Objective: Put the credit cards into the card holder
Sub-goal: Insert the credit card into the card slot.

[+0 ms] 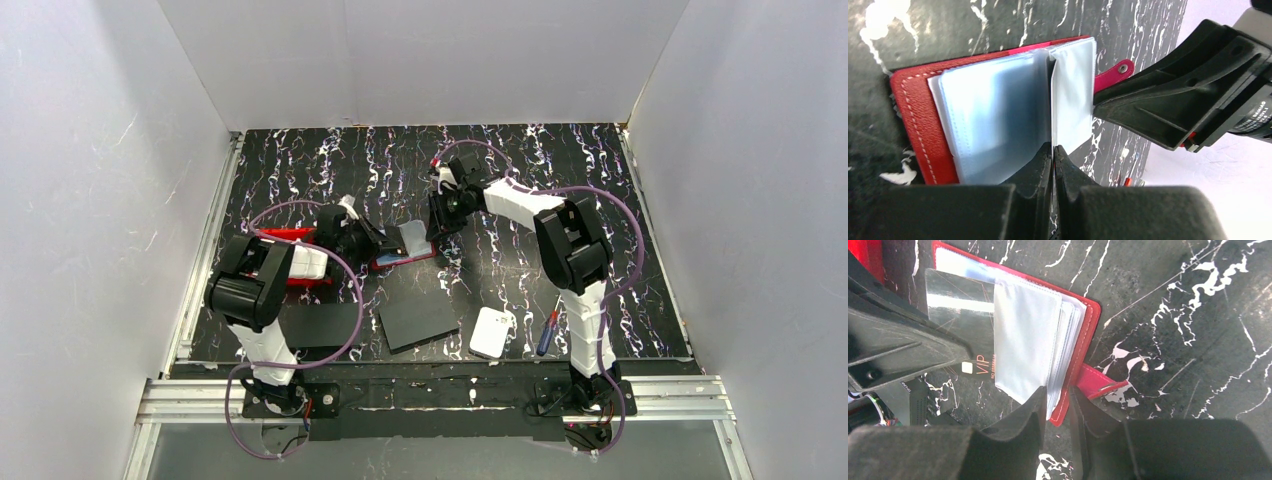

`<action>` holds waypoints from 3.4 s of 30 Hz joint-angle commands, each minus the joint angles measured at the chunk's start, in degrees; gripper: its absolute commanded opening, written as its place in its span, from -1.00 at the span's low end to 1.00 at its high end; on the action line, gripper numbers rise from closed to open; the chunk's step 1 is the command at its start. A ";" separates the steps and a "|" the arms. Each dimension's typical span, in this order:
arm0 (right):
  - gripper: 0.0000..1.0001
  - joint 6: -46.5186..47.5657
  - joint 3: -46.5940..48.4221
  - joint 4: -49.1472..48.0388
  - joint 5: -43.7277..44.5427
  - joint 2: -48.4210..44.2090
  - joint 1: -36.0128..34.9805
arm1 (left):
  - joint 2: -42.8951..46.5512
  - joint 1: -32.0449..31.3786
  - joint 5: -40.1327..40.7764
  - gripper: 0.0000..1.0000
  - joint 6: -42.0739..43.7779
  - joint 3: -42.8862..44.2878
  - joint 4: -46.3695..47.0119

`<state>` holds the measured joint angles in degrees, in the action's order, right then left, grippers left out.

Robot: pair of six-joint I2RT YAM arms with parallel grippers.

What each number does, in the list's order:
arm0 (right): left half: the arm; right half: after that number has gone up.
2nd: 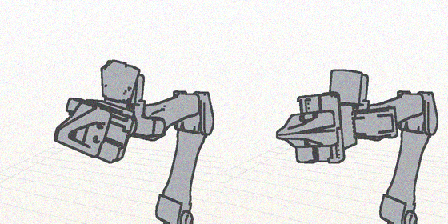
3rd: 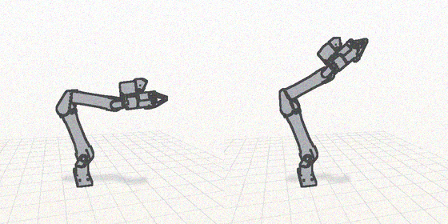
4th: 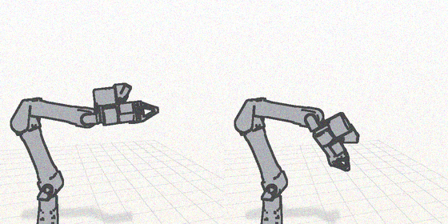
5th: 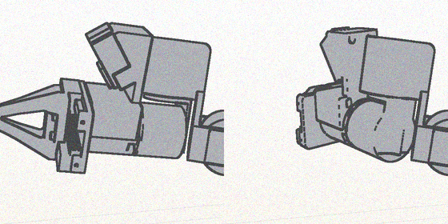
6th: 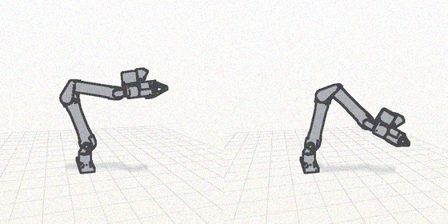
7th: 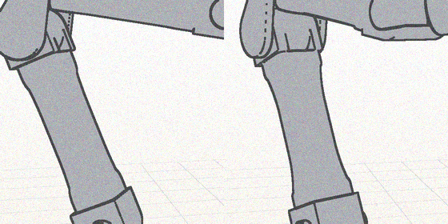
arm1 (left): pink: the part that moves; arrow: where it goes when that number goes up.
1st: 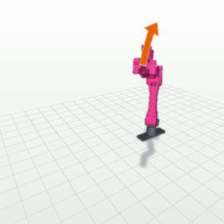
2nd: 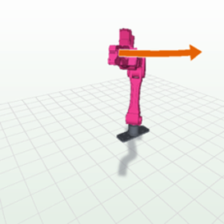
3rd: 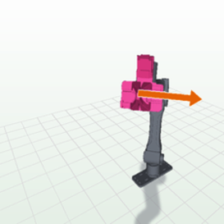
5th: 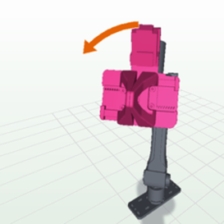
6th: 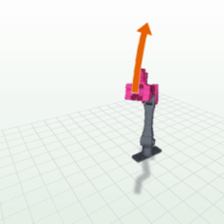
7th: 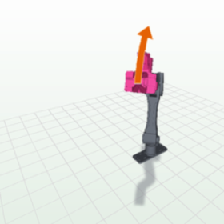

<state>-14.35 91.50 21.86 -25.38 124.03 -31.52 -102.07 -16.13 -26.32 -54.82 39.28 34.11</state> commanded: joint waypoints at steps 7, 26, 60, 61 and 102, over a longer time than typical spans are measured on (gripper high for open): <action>-0.36 -0.52 -0.85 -3.00 -3.59 -0.18 0.85 | -2.47 -0.16 -2.03 -1.00 2.02 2.86 0.51; -0.41 -1.62 -3.35 -4.80 -2.42 0.97 1.11 | -10.26 -1.72 -6.11 -1.00 -8.79 -2.14 27.31; -0.58 -0.44 -2.31 -5.17 -4.52 1.64 0.16 | -5.96 -9.91 9.74 0.24 22.11 24.09 -36.23; -0.58 -0.41 -2.36 -5.35 -4.87 1.60 0.15 | -6.08 -10.59 10.29 0.25 23.28 25.02 -37.32; -0.62 0.69 2.99 -1.78 1.69 3.21 -0.01 | -8.88 -10.76 23.13 -0.93 26.43 34.68 -47.10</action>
<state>-15.37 91.90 19.81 -23.31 125.43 -30.00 -109.06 -25.04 -3.60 -30.39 69.96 -12.05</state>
